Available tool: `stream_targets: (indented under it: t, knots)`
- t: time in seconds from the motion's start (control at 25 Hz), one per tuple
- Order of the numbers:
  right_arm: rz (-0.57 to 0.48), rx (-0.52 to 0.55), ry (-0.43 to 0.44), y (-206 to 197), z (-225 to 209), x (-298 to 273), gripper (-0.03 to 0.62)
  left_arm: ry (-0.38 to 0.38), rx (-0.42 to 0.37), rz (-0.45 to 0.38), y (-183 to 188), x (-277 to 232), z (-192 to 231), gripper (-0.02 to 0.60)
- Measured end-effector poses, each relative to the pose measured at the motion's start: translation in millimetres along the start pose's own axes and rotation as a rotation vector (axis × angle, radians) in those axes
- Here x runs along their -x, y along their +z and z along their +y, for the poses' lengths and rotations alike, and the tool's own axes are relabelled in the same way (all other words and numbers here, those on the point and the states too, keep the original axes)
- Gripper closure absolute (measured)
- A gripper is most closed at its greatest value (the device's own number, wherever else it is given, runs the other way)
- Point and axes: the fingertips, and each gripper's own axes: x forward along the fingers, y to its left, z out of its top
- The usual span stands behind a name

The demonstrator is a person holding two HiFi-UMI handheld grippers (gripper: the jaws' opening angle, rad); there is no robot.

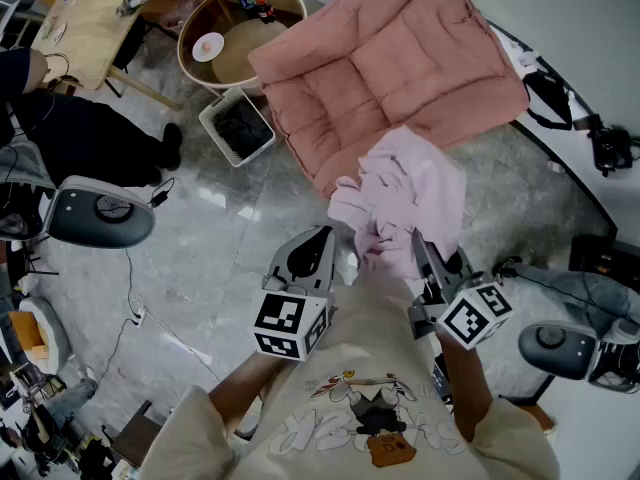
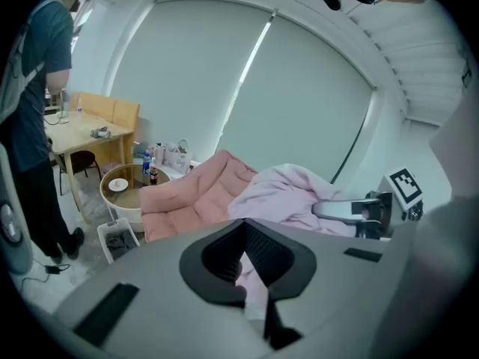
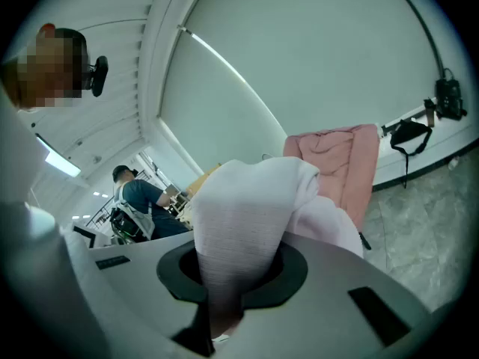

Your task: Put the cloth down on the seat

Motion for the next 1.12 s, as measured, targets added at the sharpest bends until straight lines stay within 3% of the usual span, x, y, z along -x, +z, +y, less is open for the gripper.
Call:
stream_targets:
  t: [0.24,0.44,0.6,0.84,1.12]
  knots:
    - [0.027,-0.108,0.035,-48,13,116,0.516,-0.014,-0.009,0.026,-39,22,-86,0.577]
    - [0.031,-0.107,0.104,-65,6,190,0.517,0.007,-0.030,0.039,-76,33,-162,0.577]
    - [0.003,-0.063,0.104,-72,-10,234,0.517,0.036,-0.045,0.017,-100,47,-207,0.577]
    - [-0.037,-0.032,0.072,-73,-36,273,0.516,0.072,-0.036,0.012,-123,70,-248,0.577]
    - [-0.033,-0.048,0.119,-68,-42,267,0.516,0.112,-0.010,0.008,-132,64,-248,0.577]
